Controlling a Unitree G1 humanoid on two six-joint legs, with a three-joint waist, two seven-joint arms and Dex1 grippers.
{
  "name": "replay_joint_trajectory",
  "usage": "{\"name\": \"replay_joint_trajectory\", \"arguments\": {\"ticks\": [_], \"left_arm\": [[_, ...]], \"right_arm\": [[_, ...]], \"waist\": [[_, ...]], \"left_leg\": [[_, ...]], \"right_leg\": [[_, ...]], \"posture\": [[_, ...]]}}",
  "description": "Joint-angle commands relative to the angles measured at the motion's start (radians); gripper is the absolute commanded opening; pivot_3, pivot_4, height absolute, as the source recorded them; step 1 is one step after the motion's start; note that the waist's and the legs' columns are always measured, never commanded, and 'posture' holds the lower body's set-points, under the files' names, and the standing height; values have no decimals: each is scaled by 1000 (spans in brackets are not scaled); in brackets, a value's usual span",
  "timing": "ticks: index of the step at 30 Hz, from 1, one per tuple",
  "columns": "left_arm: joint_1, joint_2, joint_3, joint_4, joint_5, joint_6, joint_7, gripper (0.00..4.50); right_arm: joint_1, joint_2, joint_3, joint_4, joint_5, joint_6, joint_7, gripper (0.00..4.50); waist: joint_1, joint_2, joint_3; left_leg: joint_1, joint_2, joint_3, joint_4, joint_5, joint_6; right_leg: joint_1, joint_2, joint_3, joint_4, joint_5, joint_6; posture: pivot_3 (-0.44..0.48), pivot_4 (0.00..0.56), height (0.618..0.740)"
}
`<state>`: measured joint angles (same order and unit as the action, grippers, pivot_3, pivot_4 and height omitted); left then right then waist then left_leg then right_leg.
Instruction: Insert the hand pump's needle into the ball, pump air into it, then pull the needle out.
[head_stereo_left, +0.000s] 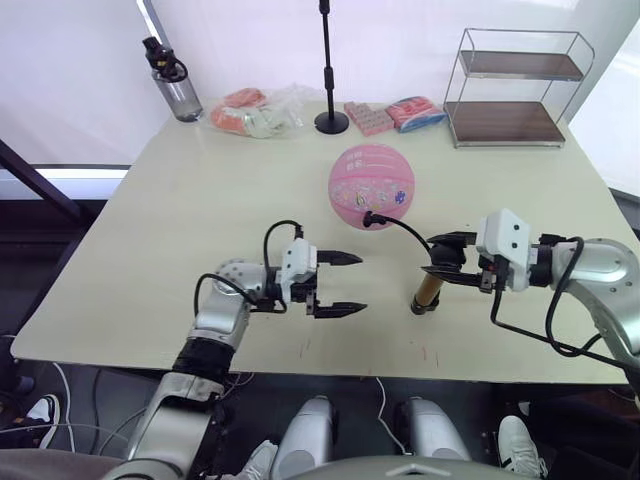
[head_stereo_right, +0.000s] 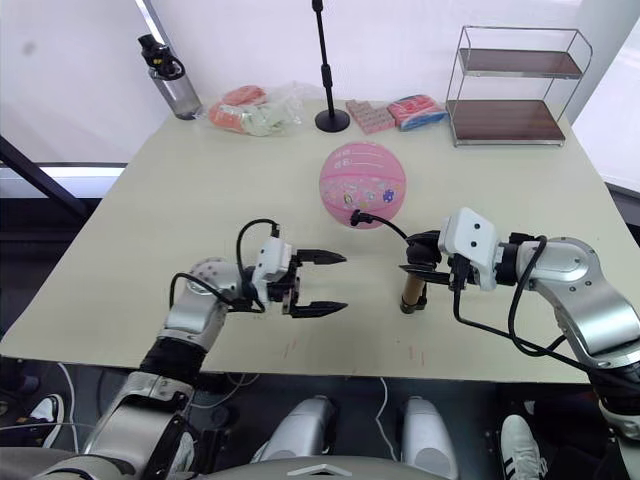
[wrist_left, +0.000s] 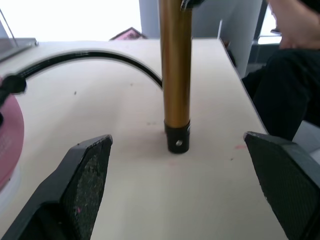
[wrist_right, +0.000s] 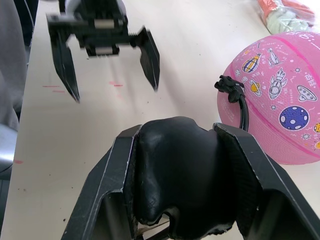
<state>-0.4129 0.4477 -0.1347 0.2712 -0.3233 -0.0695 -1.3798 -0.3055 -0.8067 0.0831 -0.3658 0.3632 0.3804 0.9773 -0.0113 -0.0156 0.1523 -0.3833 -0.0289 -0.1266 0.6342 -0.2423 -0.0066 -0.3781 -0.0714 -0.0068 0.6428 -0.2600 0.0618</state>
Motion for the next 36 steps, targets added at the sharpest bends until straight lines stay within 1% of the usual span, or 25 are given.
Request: {"name": "replay_joint_trajectory", "arguments": {"ticks": [1,3,7,11,13,15,16,17,18,19,21,24,26,36], "left_arm": [[26,37,50,-105,-94,68,-25,4470],[43,57,51,-142,-113,92,-40,4470],[59,84,57,-179,-125,112,-53,4470],[47,94,79,-180,-144,115,-54,4470],[37,93,89,-181,-155,120,-48,4470],[32,93,96,-183,-161,124,-43,4470],[31,94,98,-183,-163,124,-42,4470],[29,95,99,-184,-165,126,-40,4470],[28,94,101,-185,-168,128,-38,4470],[26,94,103,-186,-169,130,-36,4470],[23,93,106,-187,-171,131,-33,4470],[20,91,105,-195,-173,135,-26,4470],[20,90,104,-204,-175,140,-22,4470],[-2,78,103,-248,-194,187,11,4470]], "right_arm": [[33,-10,-5,37,-49,6,-26,1796],[18,-16,-12,49,-70,-2,-39,1796],[-3,-49,-20,62,-89,-44,-13,1796],[-52,-105,-44,85,-105,-83,13,1796],[-90,-139,-57,108,-112,-97,29,1796],[-127,-179,-62,137,-130,-125,57,1796],[-143,-199,-56,156,-149,-150,69,1796],[-155,-216,-49,172,-168,-174,80,1796],[-165,-229,-42,188,-183,-195,89,1796],[-175,-236,-37,203,-196,-214,97,1796],[-197,-238,-31,232,-221,-250,106,1796],[-221,-241,-2,278,-307,-358,108,1796],[-222,-229,1,288,-322,-384,105,1796],[-230,-233,21,367,-510,-586,25,1796]], "waist": [[0,1,0],[0,1,1],[2,2,6],[6,7,13],[7,7,14],[7,10,18],[7,10,18],[7,11,19],[6,11,19],[2,11,20],[-1,11,21],[-4,11,23],[-4,11,24],[-2,10,25]], "left_leg": [[0,0,0,0,0,0],[0,0,0,0,0,0],[0,0,2,0,0,0],[0,0,2,0,0,0],[-2,0,4,0,0,0],[-4,-1,5,0,0,0],[-10,-1,5,2,0,0],[-10,-1,5,2,0,0],[-17,-2,7,3,0,0],[-18,-2,8,3,2,-3],[-18,-2,9,1,3,-4],[-18,-2,13,0,3,-4],[-18,-2,14,0,3,-4],[-18,-2,15,2,3,-4]], "right_leg": [[0,0,0,0,0,0],[0,0,0,0,0,0],[0,0,2,0,1,-1],[0,-1,2,0,1,-1],[-2,-1,1,0,2,-4],[-4,-1,1,0,3,-4],[-8,-1,1,0,3,-4],[-9,-1,1,0,3,-4],[-16,-1,1,1,4,-4],[-17,-1,2,1,4,-4],[-18,0,3,0,3,-4],[-20,0,5,0,3,-4],[-20,0,6,0,3,-4],[-20,0,7,3,4,-4]], "posture": [[0,150,731],[0,150,731],[0,150,731],[0,150,731],[0,150,731],[0,150,731],[0,150,731],[0,150,731],[0,150,731],[0,150,731],[0,150,731],[0,150,731],[0,150,731],[0,150,731]]}}
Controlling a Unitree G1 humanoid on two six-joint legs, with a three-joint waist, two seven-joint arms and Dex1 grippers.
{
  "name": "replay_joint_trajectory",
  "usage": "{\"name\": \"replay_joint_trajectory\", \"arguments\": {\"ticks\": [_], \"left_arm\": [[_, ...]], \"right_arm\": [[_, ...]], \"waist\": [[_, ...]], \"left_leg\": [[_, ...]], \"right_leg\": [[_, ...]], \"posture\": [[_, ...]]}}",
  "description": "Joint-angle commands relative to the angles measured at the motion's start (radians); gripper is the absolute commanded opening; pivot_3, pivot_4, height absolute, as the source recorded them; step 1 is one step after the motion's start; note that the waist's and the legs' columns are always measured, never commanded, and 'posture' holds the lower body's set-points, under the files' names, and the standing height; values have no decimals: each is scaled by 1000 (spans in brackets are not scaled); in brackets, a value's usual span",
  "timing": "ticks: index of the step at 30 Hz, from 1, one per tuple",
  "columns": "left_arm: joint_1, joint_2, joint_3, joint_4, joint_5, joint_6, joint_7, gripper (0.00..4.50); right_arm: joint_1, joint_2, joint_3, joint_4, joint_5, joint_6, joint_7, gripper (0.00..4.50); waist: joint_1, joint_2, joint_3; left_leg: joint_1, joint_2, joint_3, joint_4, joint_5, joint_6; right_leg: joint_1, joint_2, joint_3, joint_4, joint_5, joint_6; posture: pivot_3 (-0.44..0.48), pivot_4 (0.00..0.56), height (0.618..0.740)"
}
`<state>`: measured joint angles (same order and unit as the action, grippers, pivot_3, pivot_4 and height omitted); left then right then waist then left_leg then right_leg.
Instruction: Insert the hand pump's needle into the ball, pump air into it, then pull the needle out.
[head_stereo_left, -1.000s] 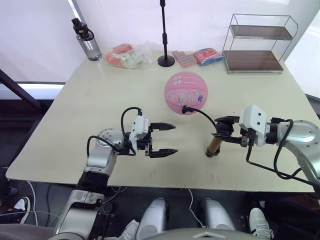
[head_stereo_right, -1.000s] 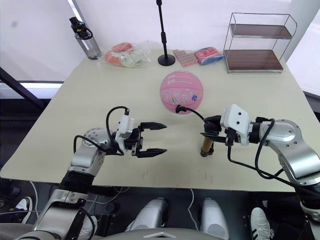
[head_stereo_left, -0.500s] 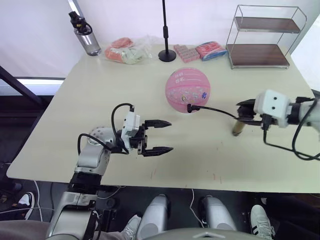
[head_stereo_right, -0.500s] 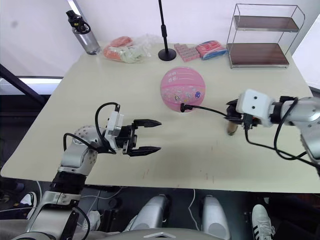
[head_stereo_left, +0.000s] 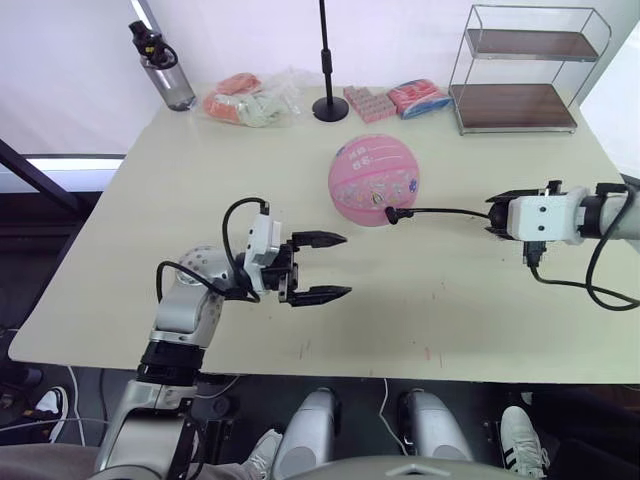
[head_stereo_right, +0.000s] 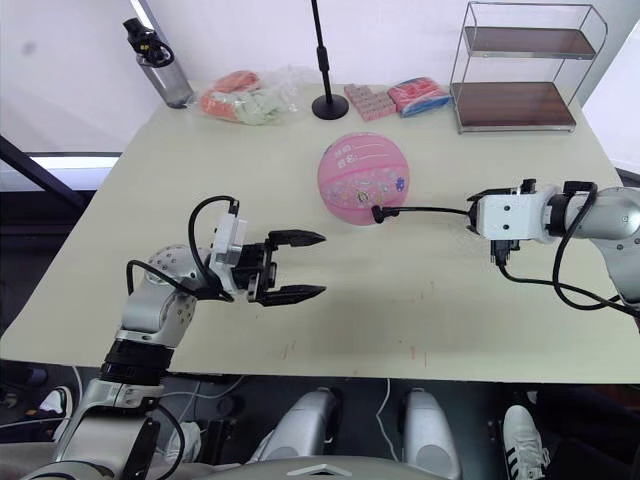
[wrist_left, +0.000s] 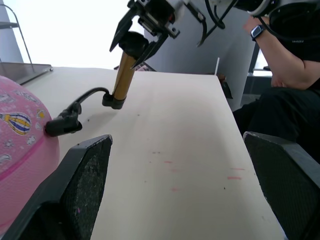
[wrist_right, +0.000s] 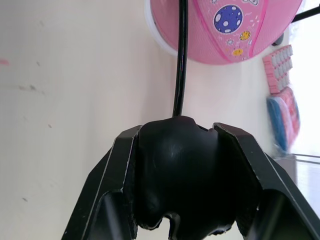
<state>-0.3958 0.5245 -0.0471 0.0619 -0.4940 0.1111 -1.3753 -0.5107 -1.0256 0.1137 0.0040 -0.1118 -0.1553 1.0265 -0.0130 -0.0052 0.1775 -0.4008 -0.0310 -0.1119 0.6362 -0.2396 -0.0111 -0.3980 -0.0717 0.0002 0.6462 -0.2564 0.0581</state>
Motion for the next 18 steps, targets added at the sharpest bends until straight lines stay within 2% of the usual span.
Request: {"name": "replay_joint_trajectory", "arguments": {"ticks": [1,6,15,18], "left_arm": [[-21,0,15,-41,-25,10,9,4470],[-24,-3,12,-53,-28,22,20,4470],[-30,-14,8,-75,-33,40,45,4470],[-30,-13,8,-80,-35,43,51,4500]], "right_arm": [[-24,-15,-7,2,-54,-70,-32,1796],[2,3,34,-3,-142,-167,-70,1796],[114,74,87,-74,-177,-207,-92,1796],[158,79,88,-85,-175,-211,-91,3029]], "waist": [[0,0,0],[-1,0,0],[-1,0,0],[-1,-1,0]], "left_leg": [[0,0,0,0,0,0],[1,0,2,1,0,0],[2,0,4,7,0,0],[3,0,4,10,-2,4]], "right_leg": [[0,0,0,0,0,0],[0,0,2,2,0,0],[-1,1,5,11,0,0],[-1,1,6,14,0,0]], "posture": [[0,150,731],[0,150,731],[0,150,731],[0,150,731]]}}
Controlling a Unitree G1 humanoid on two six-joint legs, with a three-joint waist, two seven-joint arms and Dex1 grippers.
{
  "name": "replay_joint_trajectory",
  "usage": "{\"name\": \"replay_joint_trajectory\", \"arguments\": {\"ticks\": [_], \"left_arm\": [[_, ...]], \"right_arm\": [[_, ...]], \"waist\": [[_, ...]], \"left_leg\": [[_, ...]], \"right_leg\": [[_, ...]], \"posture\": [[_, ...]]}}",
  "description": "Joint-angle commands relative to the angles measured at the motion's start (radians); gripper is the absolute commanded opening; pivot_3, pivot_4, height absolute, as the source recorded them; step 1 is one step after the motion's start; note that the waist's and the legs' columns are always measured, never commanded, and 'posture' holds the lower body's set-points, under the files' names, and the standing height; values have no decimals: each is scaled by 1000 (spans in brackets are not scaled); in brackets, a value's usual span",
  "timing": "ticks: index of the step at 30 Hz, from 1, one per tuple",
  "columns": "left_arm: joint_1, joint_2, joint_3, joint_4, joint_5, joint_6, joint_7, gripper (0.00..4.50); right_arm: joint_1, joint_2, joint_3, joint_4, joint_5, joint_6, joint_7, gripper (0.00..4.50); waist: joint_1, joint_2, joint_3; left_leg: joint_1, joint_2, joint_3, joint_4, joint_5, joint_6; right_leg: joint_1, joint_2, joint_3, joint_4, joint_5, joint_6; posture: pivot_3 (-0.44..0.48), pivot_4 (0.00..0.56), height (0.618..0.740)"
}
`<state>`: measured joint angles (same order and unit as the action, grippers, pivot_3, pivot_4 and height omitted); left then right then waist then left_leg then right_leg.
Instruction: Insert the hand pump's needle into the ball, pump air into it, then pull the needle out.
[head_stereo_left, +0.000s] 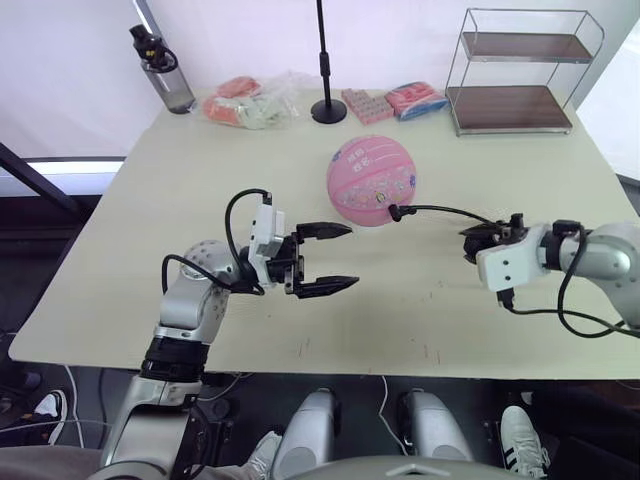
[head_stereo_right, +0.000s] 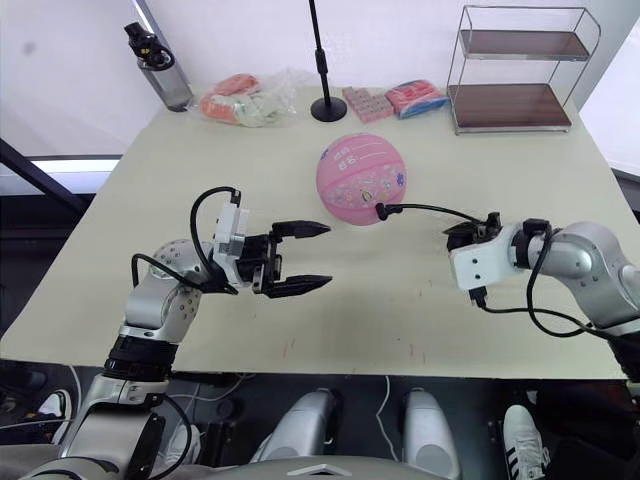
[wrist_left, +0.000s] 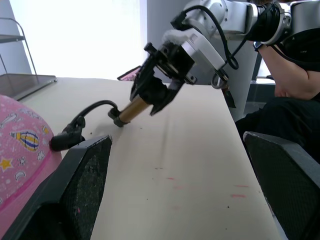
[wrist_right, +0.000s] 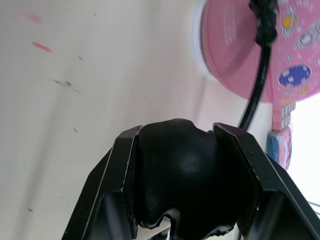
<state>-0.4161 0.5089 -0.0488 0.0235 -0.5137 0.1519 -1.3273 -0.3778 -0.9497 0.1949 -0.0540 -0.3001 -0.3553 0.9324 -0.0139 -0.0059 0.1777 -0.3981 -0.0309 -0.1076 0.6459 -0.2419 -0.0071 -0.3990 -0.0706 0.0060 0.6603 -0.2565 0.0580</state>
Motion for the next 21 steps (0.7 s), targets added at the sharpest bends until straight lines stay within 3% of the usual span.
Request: {"name": "replay_joint_trajectory", "arguments": {"ticks": [1,3,4,12,21], "left_arm": [[-9,4,10,-42,-14,2,4,4500],[-9,5,10,-44,-14,4,6,4500],[-9,6,10,-45,-14,5,6,4500],[-26,12,25,-5,11,-13,25,4500],[-152,-30,77,146,67,-55,187,4500]], "right_arm": [[33,6,2,-28,15,-12,-3,3339],[49,6,-10,-34,32,-6,-3,4353],[54,5,-14,-37,37,-5,-3,4436],[144,31,-127,-72,236,90,-14,4436],[339,260,-301,-258,568,335,-149,4436]], "waist": [[0,0,0],[0,0,0],[0,0,0],[0,0,0],[3,-1,0]], "left_leg": [[0,0,0,1,0,0],[0,0,1,2,0,0],[0,0,1,3,0,0],[1,1,3,4,0,1],[1,1,2,5,0,1]], "right_leg": [[0,0,0,1,0,0],[0,0,1,1,0,0],[0,0,1,2,0,0],[0,1,4,3,2,1],[0,2,4,3,2,1]], "posture": [[0,150,731],[0,150,731],[0,150,731],[0,150,731],[0,150,731]]}}
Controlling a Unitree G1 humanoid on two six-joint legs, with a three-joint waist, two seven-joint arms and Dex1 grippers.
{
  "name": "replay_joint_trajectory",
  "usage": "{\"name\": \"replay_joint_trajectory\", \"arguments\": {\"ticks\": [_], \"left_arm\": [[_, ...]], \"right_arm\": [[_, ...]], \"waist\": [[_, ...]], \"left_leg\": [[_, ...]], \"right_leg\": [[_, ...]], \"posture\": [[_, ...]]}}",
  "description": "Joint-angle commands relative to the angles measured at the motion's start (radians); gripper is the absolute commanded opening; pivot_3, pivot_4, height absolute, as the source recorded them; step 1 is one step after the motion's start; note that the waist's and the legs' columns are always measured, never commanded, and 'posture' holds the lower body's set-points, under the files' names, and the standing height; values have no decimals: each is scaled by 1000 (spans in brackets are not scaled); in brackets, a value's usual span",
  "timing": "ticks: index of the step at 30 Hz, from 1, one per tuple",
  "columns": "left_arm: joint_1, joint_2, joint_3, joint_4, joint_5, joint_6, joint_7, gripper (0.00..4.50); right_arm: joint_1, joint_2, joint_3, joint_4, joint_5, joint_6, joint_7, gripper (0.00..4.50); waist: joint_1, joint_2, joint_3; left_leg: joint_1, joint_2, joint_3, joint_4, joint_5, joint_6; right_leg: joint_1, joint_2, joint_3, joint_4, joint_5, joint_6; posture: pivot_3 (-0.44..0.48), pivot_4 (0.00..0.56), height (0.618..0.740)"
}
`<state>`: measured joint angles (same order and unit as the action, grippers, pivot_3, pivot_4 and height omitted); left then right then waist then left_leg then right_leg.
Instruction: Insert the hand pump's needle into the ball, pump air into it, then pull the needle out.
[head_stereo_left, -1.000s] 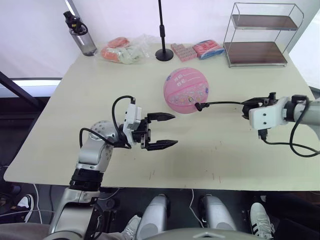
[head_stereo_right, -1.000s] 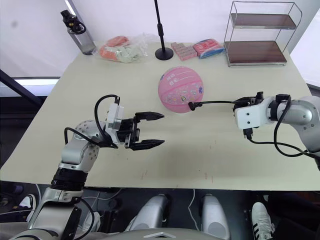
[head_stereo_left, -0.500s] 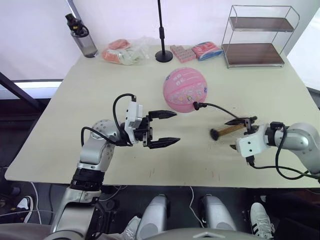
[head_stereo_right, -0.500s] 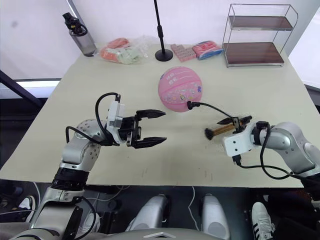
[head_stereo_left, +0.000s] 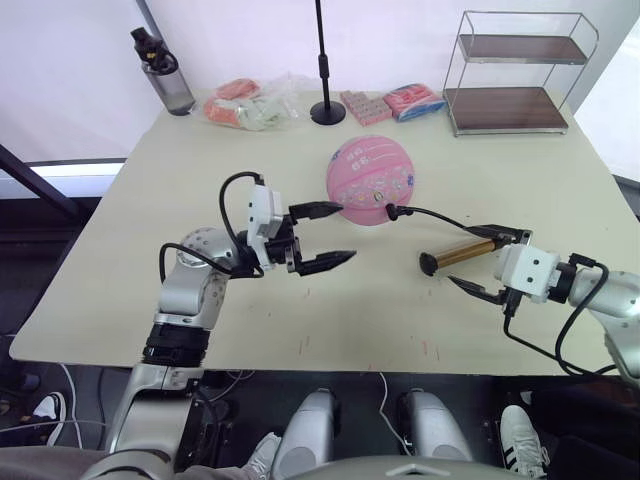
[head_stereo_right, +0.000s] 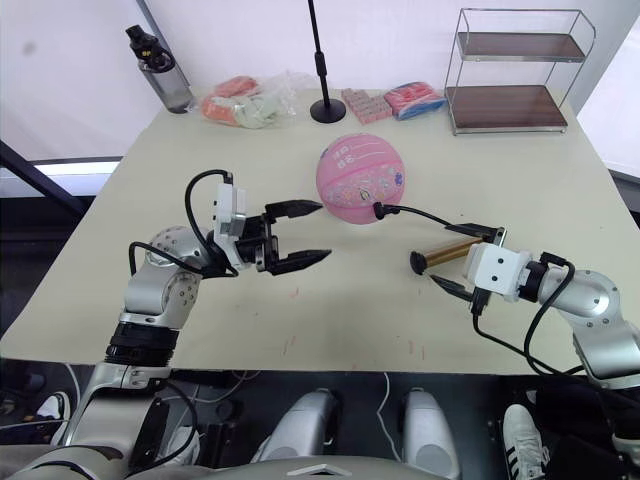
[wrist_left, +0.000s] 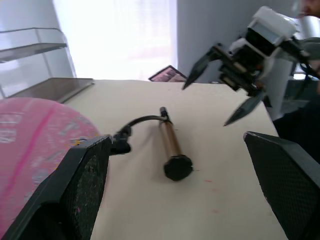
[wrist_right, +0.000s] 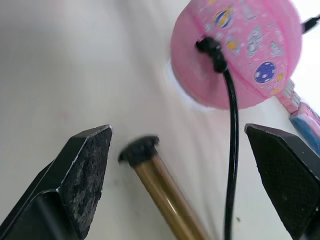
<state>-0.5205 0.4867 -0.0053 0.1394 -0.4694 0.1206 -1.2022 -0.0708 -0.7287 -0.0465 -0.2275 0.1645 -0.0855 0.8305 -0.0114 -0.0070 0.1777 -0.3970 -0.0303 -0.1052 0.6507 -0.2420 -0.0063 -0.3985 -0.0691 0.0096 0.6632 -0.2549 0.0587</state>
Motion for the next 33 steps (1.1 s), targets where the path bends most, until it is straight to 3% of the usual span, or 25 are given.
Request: {"name": "replay_joint_trajectory", "arguments": {"ticks": [1,8,21,25,33], "left_arm": [[-58,-11,35,44,32,-29,77,4500],[-273,-86,30,279,137,-63,260,4500],[-654,-225,43,817,271,-204,459,4500],[-707,-247,54,927,289,-192,497,4500],[-692,-284,39,1055,352,-177,558,4500]], "right_arm": [[43,54,-68,-99,122,88,-56,4436],[85,180,-85,-222,255,205,-151,4436],[66,255,-21,-257,206,196,-202,4436],[41,260,-8,-240,183,184,-204,4436],[-23,268,55,-183,71,197,-246,4436]], "waist": [[0,0,0],[1,-3,2],[-4,-5,2],[-7,-5,2],[-6,-5,2]], "left_leg": [[0,0,0,0,0,0],[0,0,-2,2,0,0],[0,-1,1,2,0,0],[0,-1,1,2,0,0],[0,-1,1,2,0,0]], "right_leg": [[0,0,0,0,0,0],[0,2,-1,1,2,1],[0,3,2,0,3,2],[0,3,2,0,3,2],[-1,3,2,1,3,2]], "posture": [[0,150,731],[0,150,731],[0,150,731],[0,150,731],[0,150,731]]}}
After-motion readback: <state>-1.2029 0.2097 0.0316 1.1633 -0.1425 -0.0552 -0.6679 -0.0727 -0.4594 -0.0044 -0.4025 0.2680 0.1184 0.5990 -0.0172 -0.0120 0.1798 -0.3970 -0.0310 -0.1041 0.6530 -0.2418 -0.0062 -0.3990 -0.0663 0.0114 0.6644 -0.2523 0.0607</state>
